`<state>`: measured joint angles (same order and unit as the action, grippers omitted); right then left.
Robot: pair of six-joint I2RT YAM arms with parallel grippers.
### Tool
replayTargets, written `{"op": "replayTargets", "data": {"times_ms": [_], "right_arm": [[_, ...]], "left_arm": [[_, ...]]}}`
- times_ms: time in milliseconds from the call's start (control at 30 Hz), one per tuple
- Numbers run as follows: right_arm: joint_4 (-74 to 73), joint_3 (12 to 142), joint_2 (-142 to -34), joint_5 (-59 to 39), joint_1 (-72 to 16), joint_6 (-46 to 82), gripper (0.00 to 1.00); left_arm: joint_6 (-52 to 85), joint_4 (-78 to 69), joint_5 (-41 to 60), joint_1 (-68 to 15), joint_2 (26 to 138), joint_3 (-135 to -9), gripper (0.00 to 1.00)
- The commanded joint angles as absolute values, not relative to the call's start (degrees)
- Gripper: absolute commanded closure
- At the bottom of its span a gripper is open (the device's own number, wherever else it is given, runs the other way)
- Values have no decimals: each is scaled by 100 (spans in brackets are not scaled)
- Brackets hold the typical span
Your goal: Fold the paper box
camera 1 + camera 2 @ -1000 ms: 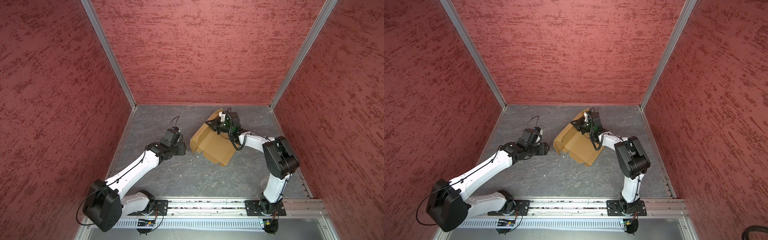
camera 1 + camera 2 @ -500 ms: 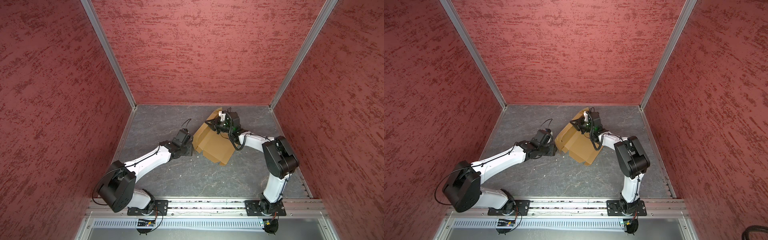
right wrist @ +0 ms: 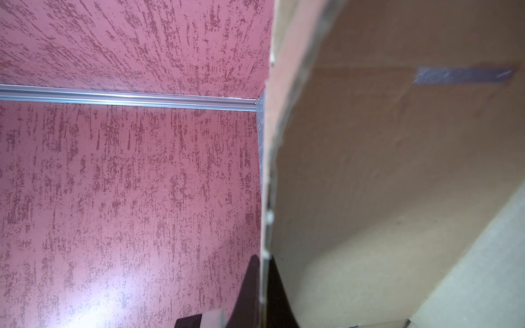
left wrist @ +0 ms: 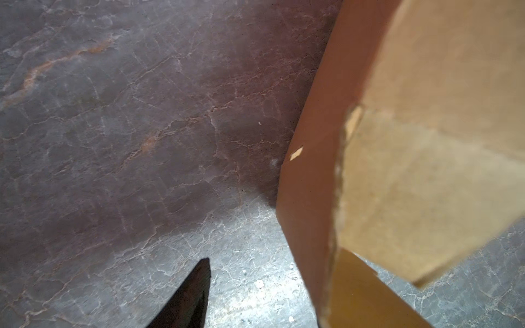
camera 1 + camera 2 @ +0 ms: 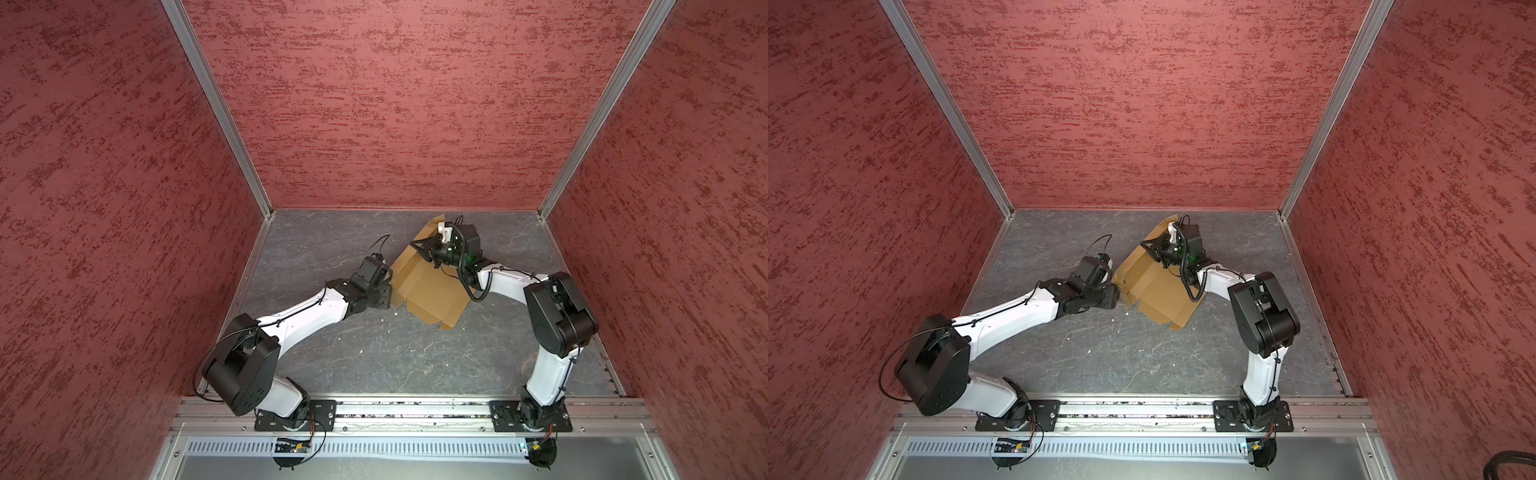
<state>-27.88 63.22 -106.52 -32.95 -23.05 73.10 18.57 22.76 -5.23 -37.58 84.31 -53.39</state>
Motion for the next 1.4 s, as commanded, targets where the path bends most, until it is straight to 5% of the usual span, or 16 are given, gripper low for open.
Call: {"op": "replayTargets", "data": {"times_ms": [0,700,1367], "right_arm": [[-3006,6249,-10711,-3343,-2312,7407,94],[-3247,5845,-10631,-3531,-2312,7169,94],[-4666,5485,-10573,-4201,-2275,6973,96]], "left_arm": [[1644,1920,-554,-3870,8508,-5467,42],[1345,1694,-541,-4182,8530,-5379,43],[1570,2388,-813,-4070,7418,-5118,39]]}}
